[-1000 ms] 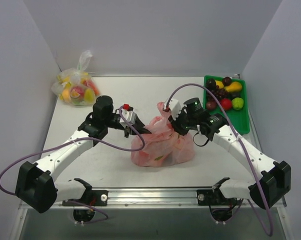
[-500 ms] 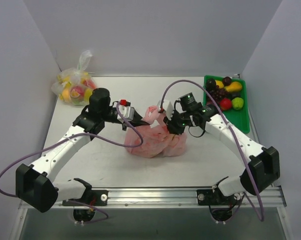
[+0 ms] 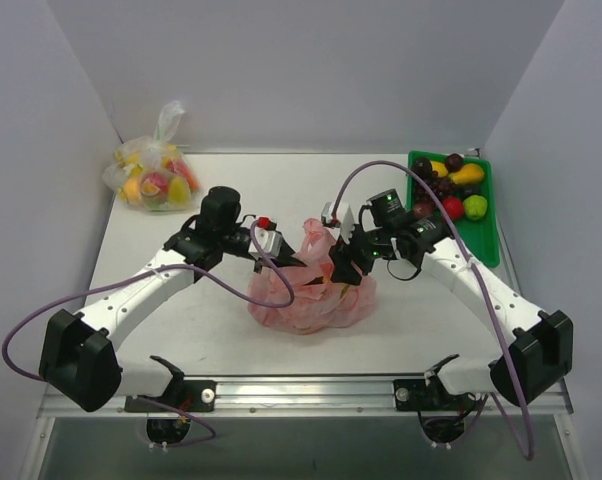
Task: Place the fake fruits into the plastic bag and tie a complex knot
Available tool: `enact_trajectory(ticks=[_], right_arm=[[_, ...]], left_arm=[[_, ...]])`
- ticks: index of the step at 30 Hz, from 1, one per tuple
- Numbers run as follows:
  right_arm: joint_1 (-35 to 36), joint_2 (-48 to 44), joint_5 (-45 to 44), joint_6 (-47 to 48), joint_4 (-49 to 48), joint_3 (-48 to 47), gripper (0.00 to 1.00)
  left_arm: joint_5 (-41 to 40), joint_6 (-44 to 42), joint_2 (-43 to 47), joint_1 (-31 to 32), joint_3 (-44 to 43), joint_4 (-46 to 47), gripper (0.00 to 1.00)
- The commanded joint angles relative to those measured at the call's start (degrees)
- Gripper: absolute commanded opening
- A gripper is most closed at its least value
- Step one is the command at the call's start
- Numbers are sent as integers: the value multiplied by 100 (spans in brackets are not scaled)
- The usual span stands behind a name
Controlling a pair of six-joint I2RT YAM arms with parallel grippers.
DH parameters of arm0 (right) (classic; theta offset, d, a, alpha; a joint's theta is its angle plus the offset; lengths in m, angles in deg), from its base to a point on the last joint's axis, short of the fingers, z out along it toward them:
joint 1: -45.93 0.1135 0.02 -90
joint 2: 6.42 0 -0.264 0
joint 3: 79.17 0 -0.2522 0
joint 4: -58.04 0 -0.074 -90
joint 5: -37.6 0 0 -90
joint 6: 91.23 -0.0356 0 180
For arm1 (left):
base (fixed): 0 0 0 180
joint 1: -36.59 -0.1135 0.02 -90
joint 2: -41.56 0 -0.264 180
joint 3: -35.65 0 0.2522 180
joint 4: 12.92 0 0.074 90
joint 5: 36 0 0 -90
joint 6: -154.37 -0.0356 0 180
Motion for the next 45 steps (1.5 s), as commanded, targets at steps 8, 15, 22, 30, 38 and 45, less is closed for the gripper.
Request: enact_trajectory(ticks=[8,15,22,30,38,45], right_arm=[[-353,-729,455,-431,7,325,58],[-389,-185,992,-1046,-519,158,61],[-372,-202,1238,-1319,-1179,307,0],[-223,-369,1485,-819,-1048,544,6],[-2,-764,1441,-476,-1021,869,45],[-125,-993,1414,-422,-1205,1011,76]], left_arm=[[-27,-577,351,53,236,-69,0],[157,-998,361,79,35,-586,0],[219,-1034,168,194,-194,-693,0],[272,-920,-289,334,-484,-536,0],[166,144,-492,299,-414,485,0],[201,-137,-544,334,-397,265,0]])
